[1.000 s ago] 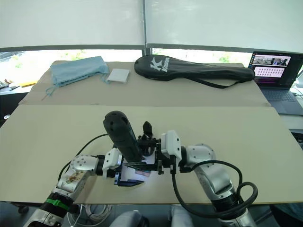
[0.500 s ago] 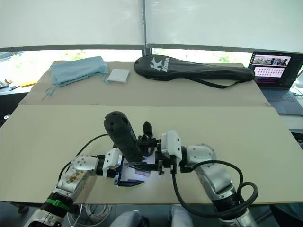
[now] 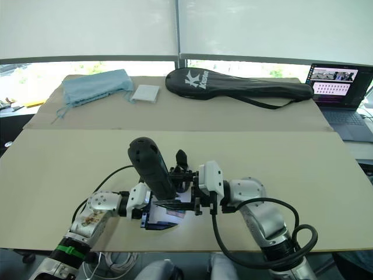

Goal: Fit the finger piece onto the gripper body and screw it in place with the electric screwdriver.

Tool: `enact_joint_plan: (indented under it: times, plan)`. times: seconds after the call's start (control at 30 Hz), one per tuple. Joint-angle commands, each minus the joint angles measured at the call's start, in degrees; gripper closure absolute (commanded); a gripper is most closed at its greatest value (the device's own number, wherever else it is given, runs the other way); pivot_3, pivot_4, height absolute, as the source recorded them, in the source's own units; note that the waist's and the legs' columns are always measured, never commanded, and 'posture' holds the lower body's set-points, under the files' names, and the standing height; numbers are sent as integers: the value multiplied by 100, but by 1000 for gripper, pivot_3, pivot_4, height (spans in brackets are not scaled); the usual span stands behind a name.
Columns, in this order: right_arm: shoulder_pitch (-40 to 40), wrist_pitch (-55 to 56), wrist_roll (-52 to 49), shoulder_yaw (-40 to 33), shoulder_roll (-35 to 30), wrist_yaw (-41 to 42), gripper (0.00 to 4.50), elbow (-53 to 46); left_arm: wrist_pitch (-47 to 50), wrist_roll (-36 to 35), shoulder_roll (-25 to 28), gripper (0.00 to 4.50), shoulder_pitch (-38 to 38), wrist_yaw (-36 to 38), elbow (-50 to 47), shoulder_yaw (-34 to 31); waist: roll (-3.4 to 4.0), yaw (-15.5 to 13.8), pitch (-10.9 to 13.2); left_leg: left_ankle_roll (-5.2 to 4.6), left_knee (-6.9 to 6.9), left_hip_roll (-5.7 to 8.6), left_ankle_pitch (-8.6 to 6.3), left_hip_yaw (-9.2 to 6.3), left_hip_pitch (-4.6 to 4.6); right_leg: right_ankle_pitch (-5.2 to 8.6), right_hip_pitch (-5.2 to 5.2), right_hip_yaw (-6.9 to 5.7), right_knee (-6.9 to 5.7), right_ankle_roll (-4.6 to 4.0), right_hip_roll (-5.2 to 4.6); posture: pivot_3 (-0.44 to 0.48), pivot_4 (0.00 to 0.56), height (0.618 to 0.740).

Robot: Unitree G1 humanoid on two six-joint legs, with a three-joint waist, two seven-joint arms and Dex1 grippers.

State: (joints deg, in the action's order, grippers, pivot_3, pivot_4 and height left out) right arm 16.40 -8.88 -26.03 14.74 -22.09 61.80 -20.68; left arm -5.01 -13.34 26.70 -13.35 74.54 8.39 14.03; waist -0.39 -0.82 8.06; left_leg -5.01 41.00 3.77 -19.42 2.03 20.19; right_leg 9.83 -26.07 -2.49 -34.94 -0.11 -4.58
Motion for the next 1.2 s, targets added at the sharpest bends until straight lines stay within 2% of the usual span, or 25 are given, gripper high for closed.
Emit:
enact_joint_plan:
  times: [0.03, 1.2]
  plan:
    - [1, 180, -174, -83, 61, 5, 2582, -207, 90, 141, -46, 58, 134, -23, 124, 261, 0, 0, 0, 0, 0, 0, 0, 0, 0, 0, 0, 0, 0, 0, 0, 0, 150, 740]
    - [34, 96, -277, -180, 16, 100, 2582, -186, 109, 125, -22, 58, 165, -80, 116, 244, 1, 7, -1, 1, 0, 0, 0, 0, -2, 0, 0, 1, -1, 0, 2, 0, 150, 740]
